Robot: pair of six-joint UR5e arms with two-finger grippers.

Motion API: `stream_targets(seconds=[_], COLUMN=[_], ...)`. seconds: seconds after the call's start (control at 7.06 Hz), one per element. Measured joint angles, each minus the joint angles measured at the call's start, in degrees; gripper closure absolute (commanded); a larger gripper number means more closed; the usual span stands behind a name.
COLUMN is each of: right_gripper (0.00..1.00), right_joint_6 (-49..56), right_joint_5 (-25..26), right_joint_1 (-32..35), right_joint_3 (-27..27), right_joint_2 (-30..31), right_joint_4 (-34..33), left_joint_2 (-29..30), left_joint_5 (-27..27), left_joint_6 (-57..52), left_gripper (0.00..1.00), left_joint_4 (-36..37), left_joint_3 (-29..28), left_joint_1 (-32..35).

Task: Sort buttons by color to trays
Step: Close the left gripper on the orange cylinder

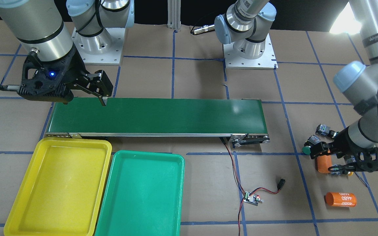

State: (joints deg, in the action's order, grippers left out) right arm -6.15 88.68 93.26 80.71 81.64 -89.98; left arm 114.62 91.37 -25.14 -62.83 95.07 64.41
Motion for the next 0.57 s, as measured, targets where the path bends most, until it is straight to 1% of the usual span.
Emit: stream_targets(seconds=[0.14, 0.57], right_gripper=[0.00, 0.00], right_joint_6=[0.0, 0.0], right_joint_5=[0.0, 0.0], right_joint_1=[0.0, 0.0], right_joint_3=[0.1, 0.3], right_joint_2=[0.0, -0.1], right_joint_4=[0.0, 0.1], left_joint_2=[1.5, 4.2], left_joint_5=[-0.1, -0.1], left_joint_6=[-3.3, -8.1], left_gripper=[0.00, 0.00], left_joint_4=[0.8, 1.5], left_joint_3=[0.4, -0.3], left_joint_1=[-1.4, -3.2])
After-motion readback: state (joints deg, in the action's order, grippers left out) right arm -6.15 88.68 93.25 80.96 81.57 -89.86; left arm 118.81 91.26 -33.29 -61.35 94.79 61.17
